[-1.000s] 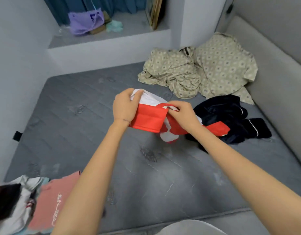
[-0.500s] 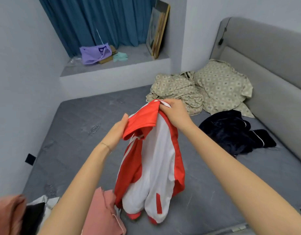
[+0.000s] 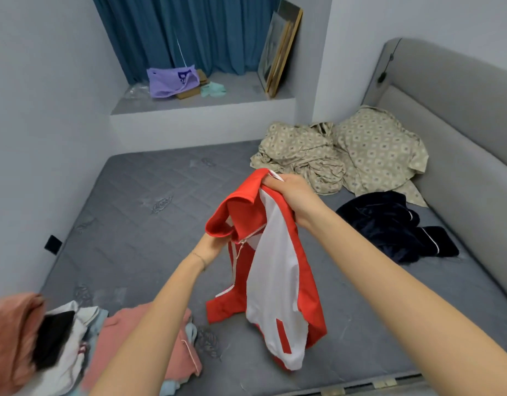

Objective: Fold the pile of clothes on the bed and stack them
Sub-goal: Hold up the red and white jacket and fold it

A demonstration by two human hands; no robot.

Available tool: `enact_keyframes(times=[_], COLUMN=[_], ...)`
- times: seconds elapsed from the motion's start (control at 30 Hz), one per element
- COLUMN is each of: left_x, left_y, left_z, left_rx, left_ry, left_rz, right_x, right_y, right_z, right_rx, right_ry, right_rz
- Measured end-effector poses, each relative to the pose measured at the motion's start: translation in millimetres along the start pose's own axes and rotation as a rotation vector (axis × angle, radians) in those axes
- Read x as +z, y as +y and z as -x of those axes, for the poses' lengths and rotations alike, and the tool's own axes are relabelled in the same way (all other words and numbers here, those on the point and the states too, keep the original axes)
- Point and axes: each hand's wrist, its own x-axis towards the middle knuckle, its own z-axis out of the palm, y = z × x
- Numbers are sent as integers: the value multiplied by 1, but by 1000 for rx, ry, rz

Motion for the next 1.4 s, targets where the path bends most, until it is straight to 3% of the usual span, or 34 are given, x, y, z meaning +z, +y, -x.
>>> enact_keyframes(times=[0.33,0.5,0.6,0.7,0.83,1.4], left_x=[-16,-11,-8,-6,3,-4], left_y=[16,34,37,35,31,44], left_z=[5,0,-1,-2,-7,-2], left_rx=[21,103,135,176,323,412], left_ry=[-79,16,-38,-83,103,458], left_rz=[127,183,219,40,-279,-513], right_x=[-76,-95,-104,-110,-111,-103], right_y=[13,23,27,31,31,22], right_z=[3,8,9,9,9,17], right_rx=[29,7,-23,-43,-156,-515], right_ry=[166,204,221,289,311,368], right_rz=[-19,98,160,222,365,616])
